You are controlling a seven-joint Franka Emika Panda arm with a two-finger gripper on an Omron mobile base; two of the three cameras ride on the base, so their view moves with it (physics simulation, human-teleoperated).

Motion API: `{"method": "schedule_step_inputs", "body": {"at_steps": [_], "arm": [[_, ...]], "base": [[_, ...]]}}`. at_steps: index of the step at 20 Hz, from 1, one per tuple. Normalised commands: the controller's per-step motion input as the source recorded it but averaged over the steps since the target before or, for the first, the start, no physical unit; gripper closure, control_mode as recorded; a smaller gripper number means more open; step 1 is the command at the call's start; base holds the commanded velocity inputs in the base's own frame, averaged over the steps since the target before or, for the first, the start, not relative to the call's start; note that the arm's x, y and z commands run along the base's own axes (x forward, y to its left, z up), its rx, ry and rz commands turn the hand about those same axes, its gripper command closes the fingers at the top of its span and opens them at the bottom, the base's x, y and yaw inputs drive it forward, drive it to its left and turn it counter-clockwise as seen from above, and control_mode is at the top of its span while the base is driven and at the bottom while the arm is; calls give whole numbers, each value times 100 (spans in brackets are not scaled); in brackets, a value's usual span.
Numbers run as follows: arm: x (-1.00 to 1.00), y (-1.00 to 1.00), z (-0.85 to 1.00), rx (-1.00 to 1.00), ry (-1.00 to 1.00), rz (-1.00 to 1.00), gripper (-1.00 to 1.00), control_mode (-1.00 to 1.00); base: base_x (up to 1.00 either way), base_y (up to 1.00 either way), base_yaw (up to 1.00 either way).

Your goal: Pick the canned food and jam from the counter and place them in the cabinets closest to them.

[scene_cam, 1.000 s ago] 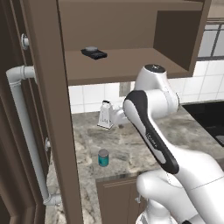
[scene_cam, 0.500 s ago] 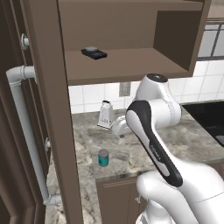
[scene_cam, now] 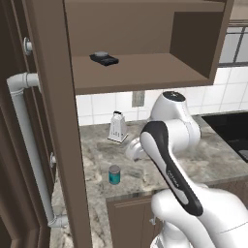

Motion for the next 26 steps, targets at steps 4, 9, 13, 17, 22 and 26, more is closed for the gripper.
{"method": "schedule_step_inputs", "body": {"at_steps": [4,9,13,17,22,26], "arm": [[0,0,-24,0,0,6,-100,-100],[0,0,-23,0,0,4,-100,-100],[7,0,-24,0,0,2,-100,-100],[12,0,-22,0,0,1,-100,-100],[19,0,-23,0,0,0,-100,-100],[23,0,-24,0,-1,0,-100,-100]], "base": [[0,0,0],[0,0,0],[0,0,0],[0,0,0],[0,0,0],[0,0,0]]}}
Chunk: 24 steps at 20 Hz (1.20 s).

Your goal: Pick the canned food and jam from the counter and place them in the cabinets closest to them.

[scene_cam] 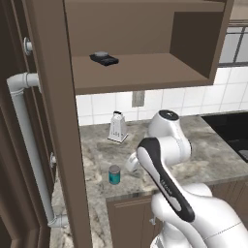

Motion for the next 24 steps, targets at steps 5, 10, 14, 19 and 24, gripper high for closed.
{"method": "schedule_step_inputs", "body": {"at_steps": [5,10,14,19,24], "arm": [[23,0,-25,0,-1,0,-100,-100],[9,0,-21,1,-6,1,-100,-100],[0,0,-17,4,-13,1,-100,-100],[0,0,-17,7,-13,1,-100,-100],[0,0,-15,8,-13,1,-100,-100]], "base": [[0,0,0],[0,0,0],[0,0,0],[0,0,0],[0,0,0]]}}
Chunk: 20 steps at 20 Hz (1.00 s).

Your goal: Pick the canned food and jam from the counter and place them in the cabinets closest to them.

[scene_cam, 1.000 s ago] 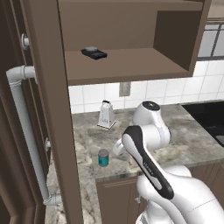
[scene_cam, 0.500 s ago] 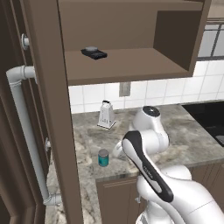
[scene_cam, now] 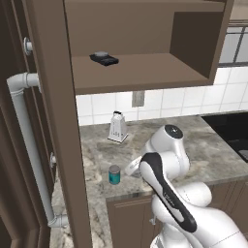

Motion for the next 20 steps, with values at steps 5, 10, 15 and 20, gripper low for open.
{"method": "schedule_step_inputs", "body": {"at_steps": [5,10,15,20], "arm": [[0,-2,-13,8,-13,1,-100,-100],[0,-6,-15,10,-14,2,-100,-100],[-1,-5,-21,10,-16,3,-100,-100],[0,-1,-29,8,-14,3,-100,-100]], "base": [[0,0,0],[0,0,0],[0,0,0],[0,0,0]]}}
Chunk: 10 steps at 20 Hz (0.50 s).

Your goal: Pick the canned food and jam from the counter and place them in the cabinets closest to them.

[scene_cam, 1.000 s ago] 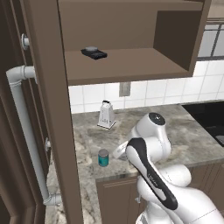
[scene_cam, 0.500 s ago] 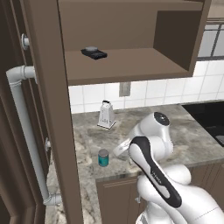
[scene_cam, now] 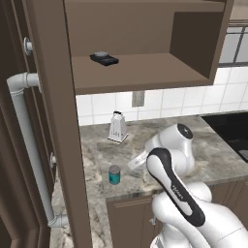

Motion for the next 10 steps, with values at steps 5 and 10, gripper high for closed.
{"method": "schedule_step_inputs", "body": {"at_steps": [5,10], "arm": [[0,0,-36,7,-11,5,-100,-100],[0,0,-34,5,-9,6,-100,-100]], "base": [[0,0,0],[0,0,0]]}}
